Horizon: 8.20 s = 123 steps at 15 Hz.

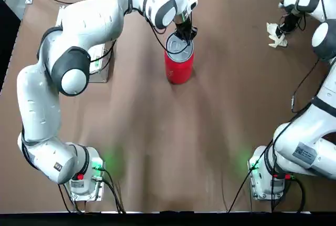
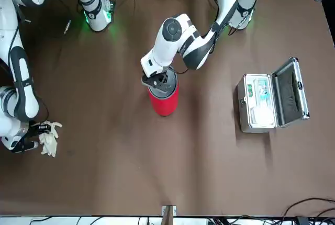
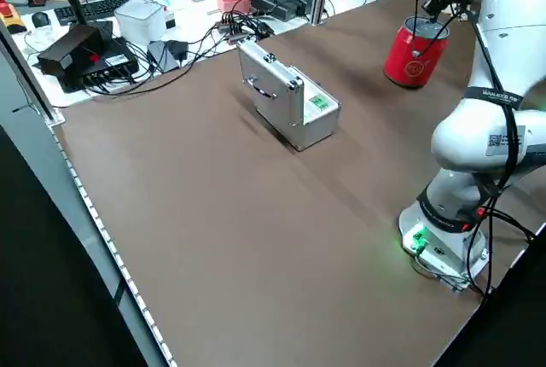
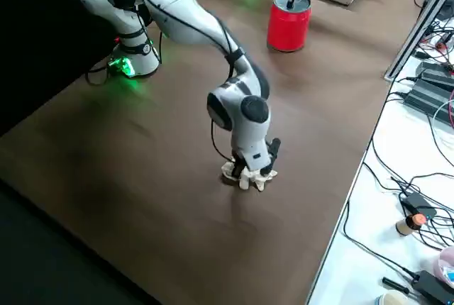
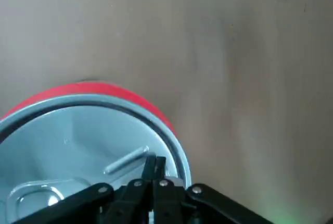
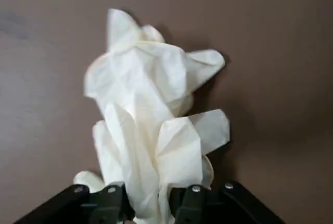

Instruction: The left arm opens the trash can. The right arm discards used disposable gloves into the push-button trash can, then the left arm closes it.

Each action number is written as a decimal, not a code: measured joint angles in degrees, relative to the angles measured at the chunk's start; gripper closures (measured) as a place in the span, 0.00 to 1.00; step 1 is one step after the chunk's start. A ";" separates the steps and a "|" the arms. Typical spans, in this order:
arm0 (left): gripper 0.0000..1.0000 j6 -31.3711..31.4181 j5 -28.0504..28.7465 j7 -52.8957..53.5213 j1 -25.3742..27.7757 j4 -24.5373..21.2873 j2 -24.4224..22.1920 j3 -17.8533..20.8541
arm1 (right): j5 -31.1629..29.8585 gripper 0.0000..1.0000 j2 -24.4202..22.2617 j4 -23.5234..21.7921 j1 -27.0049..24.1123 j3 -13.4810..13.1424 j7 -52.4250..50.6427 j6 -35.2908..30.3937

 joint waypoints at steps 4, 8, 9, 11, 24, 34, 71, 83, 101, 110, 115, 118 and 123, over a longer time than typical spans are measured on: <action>0.97 0.05 0.16 0.00 -0.02 0.07 0.14 -0.01 | 0.02 0.89 -2.27 3.16 1.38 0.35 0.18 -3.78; 0.97 0.06 0.25 0.00 -0.04 0.15 0.28 -0.02 | 0.02 0.89 -5.38 3.65 1.76 1.16 1.19 -6.58; 0.97 0.06 0.25 0.00 -0.04 0.15 0.31 -0.03 | 0.02 0.89 -6.20 3.69 1.85 1.31 1.30 -7.25; 0.97 0.07 0.25 -0.01 -0.04 0.20 0.36 -0.03 | 0.02 0.89 -7.82 3.77 2.04 1.51 1.67 -7.73; 0.97 -2.17 0.56 -0.92 0.55 1.53 -0.25 0.12 | 0.39 0.89 -13.43 4.98 8.42 2.19 14.53 -11.34; 0.71 -15.60 0.56 -1.09 5.03 2.34 -9.87 0.02 | 1.43 0.89 -15.14 8.25 10.45 6.33 14.43 -18.30; 0.00 -40.93 1.57 25.61 39.05 1.87 -28.84 0.89 | 19.24 0.89 -13.98 4.92 36.00 21.70 29.18 -25.12; 0.00 -40.93 1.57 25.90 40.34 1.86 -28.87 0.37 | 22.95 0.89 -9.92 4.95 35.14 21.12 30.27 -22.00; 0.00 -40.93 1.57 25.68 40.22 1.70 -28.87 0.00 | 31.86 0.89 -9.44 5.12 31.81 20.77 35.35 -22.33; 0.00 -40.93 1.57 25.66 40.22 1.67 -28.87 -0.05 | 34.39 0.89 -7.59 4.94 31.42 20.77 42.78 -22.52; 0.00 -40.93 1.57 25.66 40.22 1.64 -28.87 -0.06 | 34.87 0.77 -7.18 4.96 31.41 20.77 42.99 -22.51; 0.00 -40.93 1.57 25.66 40.22 1.62 -28.87 -0.07 | 35.44 0.59 -7.18 4.98 31.41 20.77 43.00 -22.49; 0.00 -40.93 1.57 25.66 40.20 1.57 -28.87 -0.12 | 35.82 0.60 -7.18 4.98 31.14 20.75 43.08 -22.51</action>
